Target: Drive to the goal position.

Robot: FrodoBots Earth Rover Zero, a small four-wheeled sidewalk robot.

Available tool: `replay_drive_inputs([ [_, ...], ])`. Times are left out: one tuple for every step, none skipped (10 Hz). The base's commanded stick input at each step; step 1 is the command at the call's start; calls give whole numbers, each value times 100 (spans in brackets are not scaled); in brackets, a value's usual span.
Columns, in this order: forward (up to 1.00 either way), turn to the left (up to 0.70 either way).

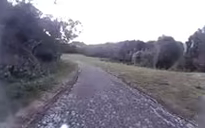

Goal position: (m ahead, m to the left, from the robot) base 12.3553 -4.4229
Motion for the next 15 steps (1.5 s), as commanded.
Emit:
replay_drive_inputs([
  [70, 0],
  [70, 0],
  [70, 25],
  [70, 29],
  [70, 7],
  [70, 0],
  [70, 0],
  [70, 0],
  [70, 0],
  [70, 0],
  [70, 0],
  [70, 0],
  [70, 0],
  [70, 0],
  [70, 0],
])
